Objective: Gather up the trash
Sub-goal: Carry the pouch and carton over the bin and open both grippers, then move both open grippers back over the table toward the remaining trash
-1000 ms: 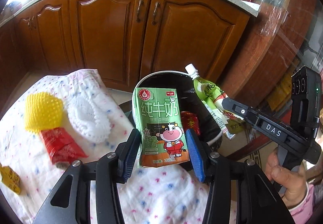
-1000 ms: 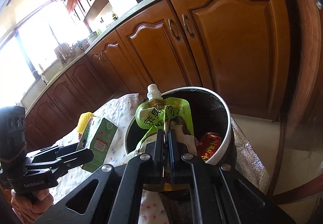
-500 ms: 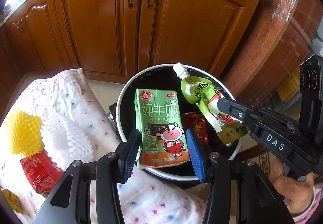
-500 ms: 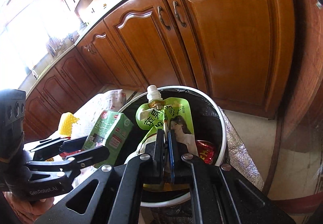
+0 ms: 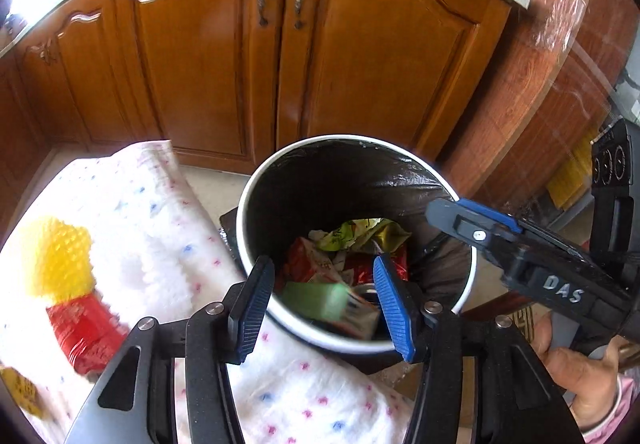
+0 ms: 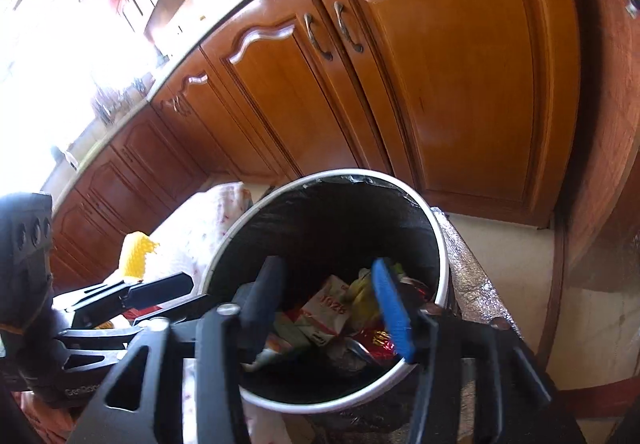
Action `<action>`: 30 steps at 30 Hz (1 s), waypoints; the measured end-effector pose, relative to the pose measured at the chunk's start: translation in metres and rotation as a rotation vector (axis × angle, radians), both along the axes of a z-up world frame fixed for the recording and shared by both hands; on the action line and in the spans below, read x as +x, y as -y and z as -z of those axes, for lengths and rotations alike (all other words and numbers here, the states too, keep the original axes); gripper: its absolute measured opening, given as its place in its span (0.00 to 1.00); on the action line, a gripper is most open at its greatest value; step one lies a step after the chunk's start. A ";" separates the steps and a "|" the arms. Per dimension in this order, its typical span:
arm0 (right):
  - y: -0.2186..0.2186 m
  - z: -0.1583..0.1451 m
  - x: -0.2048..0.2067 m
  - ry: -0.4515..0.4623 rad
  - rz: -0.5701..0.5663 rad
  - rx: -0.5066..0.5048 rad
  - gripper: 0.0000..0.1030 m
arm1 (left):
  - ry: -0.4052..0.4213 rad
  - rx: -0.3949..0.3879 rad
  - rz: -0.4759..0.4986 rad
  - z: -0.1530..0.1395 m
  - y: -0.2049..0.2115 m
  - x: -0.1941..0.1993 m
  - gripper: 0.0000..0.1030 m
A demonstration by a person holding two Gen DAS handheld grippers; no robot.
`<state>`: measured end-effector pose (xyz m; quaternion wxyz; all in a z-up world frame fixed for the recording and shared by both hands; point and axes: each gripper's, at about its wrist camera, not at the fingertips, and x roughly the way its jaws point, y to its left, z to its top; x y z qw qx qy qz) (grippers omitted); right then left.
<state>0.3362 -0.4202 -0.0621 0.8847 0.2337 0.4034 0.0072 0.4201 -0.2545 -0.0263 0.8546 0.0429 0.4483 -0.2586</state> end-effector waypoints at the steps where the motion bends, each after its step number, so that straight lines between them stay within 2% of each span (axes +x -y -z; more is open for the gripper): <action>1: 0.001 -0.001 -0.003 0.007 0.002 0.006 0.57 | 0.004 -0.011 -0.012 0.000 -0.005 -0.004 0.50; 2: 0.000 -0.003 -0.006 0.017 0.004 0.016 0.60 | 0.006 -0.023 -0.026 -0.001 -0.012 -0.009 0.50; 4: -0.001 -0.007 -0.014 0.038 0.013 0.031 0.74 | 0.005 -0.048 -0.054 -0.001 -0.024 -0.019 0.51; 9: -0.014 -0.016 -0.035 0.085 0.024 0.065 0.85 | 0.022 -0.093 -0.144 0.000 -0.065 -0.051 0.55; 13: -0.032 -0.018 -0.047 0.098 0.011 0.093 0.89 | 0.034 -0.108 -0.214 0.005 -0.098 -0.081 0.57; 20: -0.078 -0.020 -0.065 0.096 -0.078 0.114 0.94 | -0.001 -0.145 -0.328 0.013 -0.159 -0.127 0.57; 25: -0.115 -0.016 -0.070 0.070 -0.173 0.097 0.96 | -0.013 -0.159 -0.406 0.013 -0.203 -0.148 0.57; 30: -0.149 -0.007 -0.070 0.007 -0.245 0.067 0.97 | -0.017 -0.166 -0.470 0.010 -0.235 -0.166 0.57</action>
